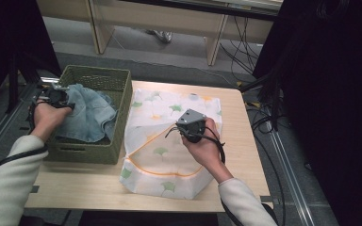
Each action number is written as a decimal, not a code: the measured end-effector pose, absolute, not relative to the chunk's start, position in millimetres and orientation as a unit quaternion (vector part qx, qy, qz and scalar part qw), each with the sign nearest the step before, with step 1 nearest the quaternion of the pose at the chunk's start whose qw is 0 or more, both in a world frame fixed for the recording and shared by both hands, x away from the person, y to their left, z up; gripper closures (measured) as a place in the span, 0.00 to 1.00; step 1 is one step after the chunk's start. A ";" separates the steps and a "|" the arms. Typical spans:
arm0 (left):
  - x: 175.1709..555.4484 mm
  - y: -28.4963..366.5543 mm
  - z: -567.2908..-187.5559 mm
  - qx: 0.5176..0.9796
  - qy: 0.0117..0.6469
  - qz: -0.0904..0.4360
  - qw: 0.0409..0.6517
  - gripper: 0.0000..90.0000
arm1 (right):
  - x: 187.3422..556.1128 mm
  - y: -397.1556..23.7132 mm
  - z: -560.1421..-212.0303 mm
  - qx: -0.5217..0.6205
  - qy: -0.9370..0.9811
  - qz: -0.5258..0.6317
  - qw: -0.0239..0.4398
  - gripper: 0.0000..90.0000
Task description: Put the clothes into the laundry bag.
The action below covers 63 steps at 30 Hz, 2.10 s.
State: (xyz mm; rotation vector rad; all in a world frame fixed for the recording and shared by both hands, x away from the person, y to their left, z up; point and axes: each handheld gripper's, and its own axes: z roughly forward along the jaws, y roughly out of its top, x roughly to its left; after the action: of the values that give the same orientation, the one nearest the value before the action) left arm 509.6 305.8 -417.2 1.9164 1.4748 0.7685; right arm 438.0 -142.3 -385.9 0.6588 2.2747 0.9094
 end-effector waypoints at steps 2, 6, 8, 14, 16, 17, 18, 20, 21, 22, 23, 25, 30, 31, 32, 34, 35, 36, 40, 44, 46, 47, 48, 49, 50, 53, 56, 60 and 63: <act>505.4 305.6 -412.3 0.714 0.553 0.296 0.312 0.94 | 436.8 -141.6 -386.5 0.254 0.855 0.342 0.295 0.99; 498.6 300.6 -403.4 0.707 0.542 0.307 0.337 0.94 | 437.3 -141.5 -386.5 0.246 0.858 0.339 0.298 0.99; 496.8 297.8 -398.5 0.702 0.534 0.318 0.347 0.94 | 437.3 -141.9 -386.9 0.251 0.857 0.340 0.295 0.99; 489.5 288.4 -379.6 0.685 0.515 0.339 0.389 0.94 | 438.3 -143.5 -387.1 0.254 0.856 0.341 0.294 0.99; 485.8 285.6 -373.3 0.680 0.508 0.341 0.403 0.94 | 438.5 -144.2 -386.7 0.253 0.856 0.342 0.295 0.99; 483.6 284.3 -370.5 0.677 0.509 0.339 0.411 0.94 | 438.4 -144.3 -386.8 0.253 0.856 0.342 0.294 0.99; 481.3 283.0 -368.0 0.673 0.509 0.338 0.417 0.94 | 438.1 -144.2 -387.0 0.254 0.856 0.342 0.293 0.99; 476.8 280.2 -363.2 0.668 0.503 0.342 0.428 0.94 | 438.0 -144.0 -387.2 0.249 0.857 0.342 0.294 0.99; 474.7 279.1 -361.0 0.666 0.500 0.344 0.433 0.94 | 437.5 -143.9 -387.4 0.252 0.857 0.342 0.292 0.99; 472.8 277.9 -359.1 0.664 0.496 0.347 0.438 0.94 | 438.1 -144.1 -387.4 0.249 0.858 0.342 0.292 0.99; 471.1 276.8 -357.1 0.664 0.492 0.349 0.442 0.94 | 438.3 -144.3 -387.3 0.250 0.857 0.342 0.293 0.99; 468.3 275.2 -353.4 0.661 0.488 0.352 0.449 0.94 | 438.7 -144.8 -387.0 0.252 0.857 0.343 0.291 0.99; 462.2 271.6 -346.0 0.655 0.474 0.364 0.463 0.94 | 439.0 -145.3 -386.8 0.251 0.857 0.344 0.290 0.99; 461.2 271.4 -344.4 0.654 0.472 0.364 0.465 0.94 | 438.7 -145.1 -387.2 0.254 0.857 0.344 0.289 0.99; 460.3 271.3 -343.1 0.651 0.473 0.365 0.468 0.94 | 438.5 -144.8 -387.7 0.256 0.857 0.344 0.286 0.99; 458.6 270.8 -340.9 0.645 0.474 0.367 0.474 0.94 | 438.7 -144.7 -388.0 0.256 0.857 0.344 0.285 0.99; 457.7 270.6 -339.6 0.645 0.471 0.370 0.475 0.94 | 438.6 -144.7 -387.9 0.256 0.857 0.345 0.284 0.99; 456.6 270.3 -338.2 0.644 0.468 0.372 0.477 0.94 | 438.8 -145.0 -387.7 0.255 0.857 0.346 0.284 0.99; 451.3 269.1 -330.8 0.639 0.456 0.379 0.490 0.94 | 439.5 -145.8 -387.1 0.254 0.857 0.347 0.284 0.99; 445.0 266.5 -323.3 0.633 0.448 0.382 0.503 0.94 | 439.2 -145.5 -387.9 0.257 0.857 0.347 0.281 1.00; 442.0 264.8 -320.6 0.629 0.449 0.381 0.507 0.94 | 438.9 -145.4 -388.0 0.255 0.857 0.346 0.283 1.00; 441.2 264.2 -319.0 0.630 0.442 0.387 0.508 0.94 | 438.9 -145.3 -388.0 0.255 0.858 0.346 0.283 1.00; 440.1 263.3 -317.9 0.631 0.439 0.387 0.510 0.94 | 438.9 -145.4 -387.9 0.255 0.857 0.346 0.283 1.00; 439.1 262.6 -316.8 0.631 0.437 0.387 0.511 0.94 | 438.8 -145.4 -387.8 0.255 0.857 0.346 0.283 1.00; 438.3 262.0 -315.6 0.630 0.435 0.388 0.513 0.94 | 438.8 -145.4 -387.7 0.256 0.857 0.347 0.283 1.00; 436.4 261.9 -312.1 0.627 0.427 0.386 0.525 0.94 | 438.9 -145.4 -388.0 0.255 0.857 0.346 0.283 1.00; 434.0 261.4 -308.1 0.624 0.419 0.390 0.532 0.94 | 438.8 -145.5 -388.0 0.254 0.858 0.346 0.283 1.00; 430.6 259.6 -300.0 0.620 0.411 0.395 0.540 0.94 | 439.2 -146.3 -388.0 0.253 0.858 0.347 0.283 1.00; 426.4 257.2 -291.8 0.617 0.401 0.399 0.548 0.94 | 439.1 -145.7 -388.4 0.254 0.858 0.346 0.282 1.00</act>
State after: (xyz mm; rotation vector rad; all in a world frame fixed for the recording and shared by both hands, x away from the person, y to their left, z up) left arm 426.4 257.2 -291.8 1.4609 0.9501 0.9459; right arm 439.1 -145.7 -388.4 0.6805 2.2986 0.9280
